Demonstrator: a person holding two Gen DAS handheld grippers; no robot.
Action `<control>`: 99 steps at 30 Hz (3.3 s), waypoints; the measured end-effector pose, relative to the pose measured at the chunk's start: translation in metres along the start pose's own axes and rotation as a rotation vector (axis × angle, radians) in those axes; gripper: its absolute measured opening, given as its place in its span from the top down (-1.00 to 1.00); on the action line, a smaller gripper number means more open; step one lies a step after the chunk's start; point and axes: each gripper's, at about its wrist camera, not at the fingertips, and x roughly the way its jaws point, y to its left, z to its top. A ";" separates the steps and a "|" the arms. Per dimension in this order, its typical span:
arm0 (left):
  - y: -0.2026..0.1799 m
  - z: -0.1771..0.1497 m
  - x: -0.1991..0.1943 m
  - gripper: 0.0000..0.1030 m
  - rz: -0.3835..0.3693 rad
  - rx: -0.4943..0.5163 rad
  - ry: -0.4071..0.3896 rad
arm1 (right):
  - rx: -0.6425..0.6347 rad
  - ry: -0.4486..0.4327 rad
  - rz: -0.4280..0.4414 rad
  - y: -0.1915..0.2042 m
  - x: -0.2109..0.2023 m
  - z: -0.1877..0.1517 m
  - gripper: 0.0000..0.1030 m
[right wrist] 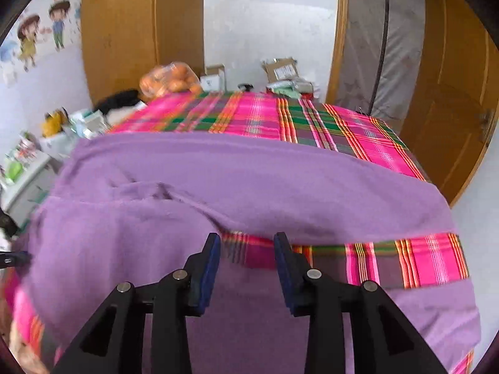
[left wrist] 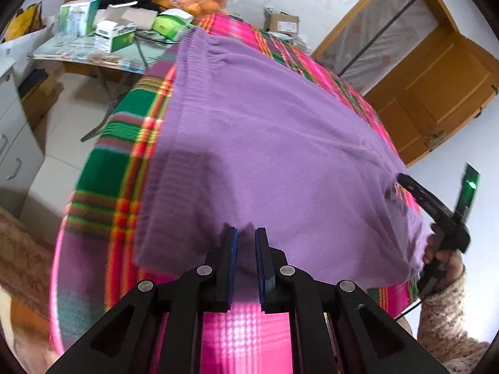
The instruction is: Fold clothes
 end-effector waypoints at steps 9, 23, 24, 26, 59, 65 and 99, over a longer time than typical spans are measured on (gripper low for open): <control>0.010 -0.018 -0.006 0.61 -0.106 -0.128 0.041 | -0.130 0.002 0.262 0.040 -0.057 -0.061 0.31; 0.022 -0.015 0.011 0.38 -0.243 -0.329 0.025 | -0.338 0.038 0.265 0.110 -0.040 -0.110 0.27; 0.021 -0.014 0.011 0.38 -0.239 -0.328 0.022 | -0.347 0.030 0.255 0.113 -0.041 -0.110 0.27; 0.018 -0.013 0.012 0.38 -0.229 -0.322 0.017 | -0.363 0.013 0.237 0.119 -0.041 -0.111 0.43; 0.029 0.000 -0.007 0.45 -0.115 -0.360 -0.035 | -0.251 0.078 0.489 0.108 -0.061 -0.095 0.90; 0.026 0.004 -0.019 0.45 -0.051 -0.330 -0.083 | -0.144 0.072 0.427 0.078 -0.050 -0.086 0.83; -0.032 0.204 0.041 0.40 0.192 0.175 -0.103 | -0.263 0.058 0.362 0.068 0.074 0.133 0.48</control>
